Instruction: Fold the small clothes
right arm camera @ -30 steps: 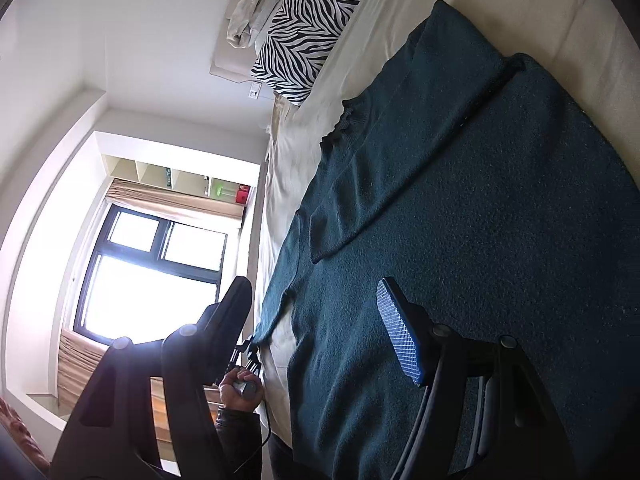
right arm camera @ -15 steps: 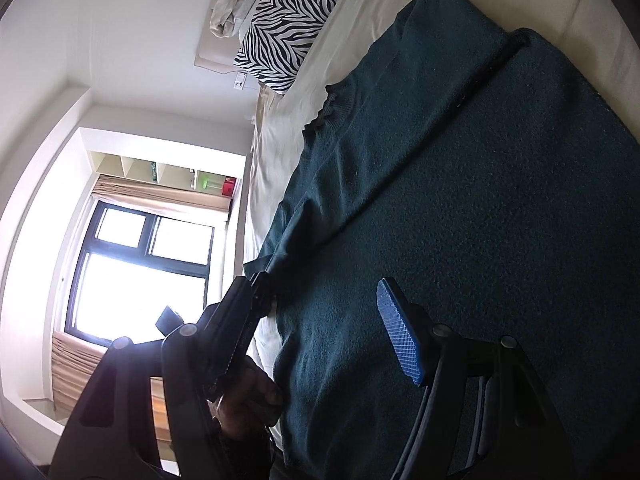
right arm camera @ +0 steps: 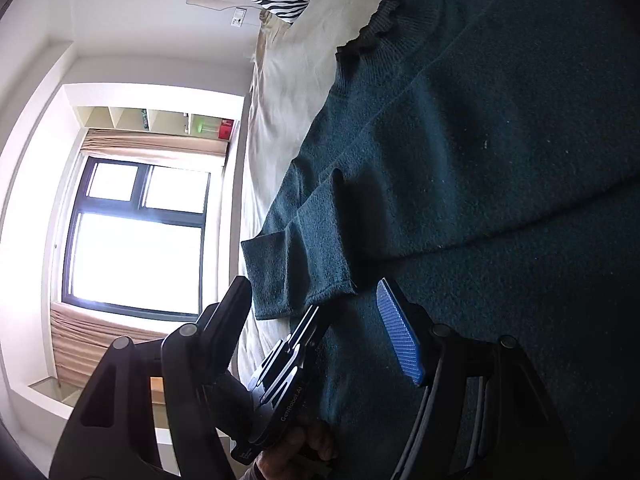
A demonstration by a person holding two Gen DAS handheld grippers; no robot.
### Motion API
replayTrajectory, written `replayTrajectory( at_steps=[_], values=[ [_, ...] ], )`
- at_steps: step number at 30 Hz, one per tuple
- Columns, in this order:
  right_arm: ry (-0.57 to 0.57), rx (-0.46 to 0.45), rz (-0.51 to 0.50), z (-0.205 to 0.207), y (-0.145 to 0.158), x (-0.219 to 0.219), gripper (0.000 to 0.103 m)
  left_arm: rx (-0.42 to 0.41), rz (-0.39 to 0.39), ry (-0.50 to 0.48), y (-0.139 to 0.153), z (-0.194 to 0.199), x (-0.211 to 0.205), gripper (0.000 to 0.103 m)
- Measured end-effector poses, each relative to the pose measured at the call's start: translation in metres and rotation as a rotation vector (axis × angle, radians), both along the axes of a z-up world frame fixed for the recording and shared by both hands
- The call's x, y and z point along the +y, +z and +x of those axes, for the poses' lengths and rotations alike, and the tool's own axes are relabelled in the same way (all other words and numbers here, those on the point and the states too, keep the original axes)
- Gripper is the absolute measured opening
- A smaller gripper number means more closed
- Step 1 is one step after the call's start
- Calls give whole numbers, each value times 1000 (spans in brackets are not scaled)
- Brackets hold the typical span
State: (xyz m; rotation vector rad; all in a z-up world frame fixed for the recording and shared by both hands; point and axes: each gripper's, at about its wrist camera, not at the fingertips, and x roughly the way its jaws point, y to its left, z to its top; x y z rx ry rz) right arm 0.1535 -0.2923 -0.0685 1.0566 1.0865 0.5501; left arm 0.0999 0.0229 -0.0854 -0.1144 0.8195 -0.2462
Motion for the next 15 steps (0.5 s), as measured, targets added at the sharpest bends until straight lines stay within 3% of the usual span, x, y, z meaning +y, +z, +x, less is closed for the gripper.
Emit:
replayTrajectory(
  at_steps=[6, 15],
  values=[
    [29, 63, -97, 44, -11, 27, 63, 42, -130, 39, -9, 5, 24, 15],
    [157, -3, -233, 57, -6, 74, 48, 29, -155, 36, -9, -2, 30, 15]
  ],
)
